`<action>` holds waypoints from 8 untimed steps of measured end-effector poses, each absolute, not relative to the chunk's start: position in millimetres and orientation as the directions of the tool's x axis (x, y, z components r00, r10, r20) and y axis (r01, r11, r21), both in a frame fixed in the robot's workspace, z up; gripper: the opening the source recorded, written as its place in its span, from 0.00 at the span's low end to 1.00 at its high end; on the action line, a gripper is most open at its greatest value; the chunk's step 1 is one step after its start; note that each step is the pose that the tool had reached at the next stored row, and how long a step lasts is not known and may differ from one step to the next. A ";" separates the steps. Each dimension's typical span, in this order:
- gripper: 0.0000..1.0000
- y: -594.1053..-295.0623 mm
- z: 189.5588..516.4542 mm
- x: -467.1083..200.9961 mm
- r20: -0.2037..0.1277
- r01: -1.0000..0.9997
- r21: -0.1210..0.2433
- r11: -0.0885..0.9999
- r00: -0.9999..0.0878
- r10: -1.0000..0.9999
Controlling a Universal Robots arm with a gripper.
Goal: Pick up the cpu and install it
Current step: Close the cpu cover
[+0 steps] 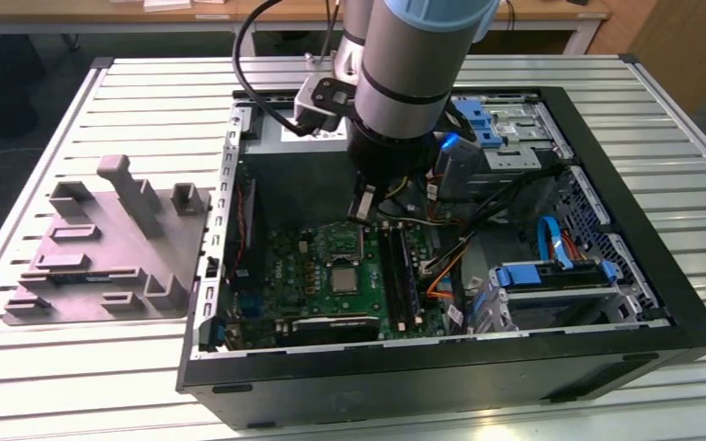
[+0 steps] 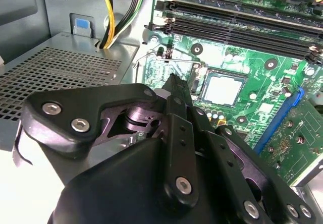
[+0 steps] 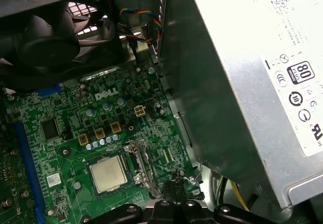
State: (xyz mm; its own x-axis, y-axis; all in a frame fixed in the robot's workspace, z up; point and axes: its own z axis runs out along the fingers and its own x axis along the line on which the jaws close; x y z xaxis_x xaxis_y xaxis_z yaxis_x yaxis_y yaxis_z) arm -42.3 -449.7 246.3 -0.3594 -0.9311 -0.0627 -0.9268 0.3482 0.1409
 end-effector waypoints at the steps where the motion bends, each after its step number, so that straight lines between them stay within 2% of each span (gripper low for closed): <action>1: 0.11 -450.1 246.4 -42.3 -0.063 -0.927 0.141 0.348 -0.359 -0.931; 8: 0.11 -452.6 246.3 -42.3 -0.063 -0.927 0.141 0.348 -0.359 -0.931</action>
State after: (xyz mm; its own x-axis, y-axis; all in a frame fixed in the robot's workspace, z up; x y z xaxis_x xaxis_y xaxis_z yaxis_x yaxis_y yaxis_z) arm -42.3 -452.6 246.3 -0.3594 -0.9311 -0.0626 -0.9267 0.3482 0.1409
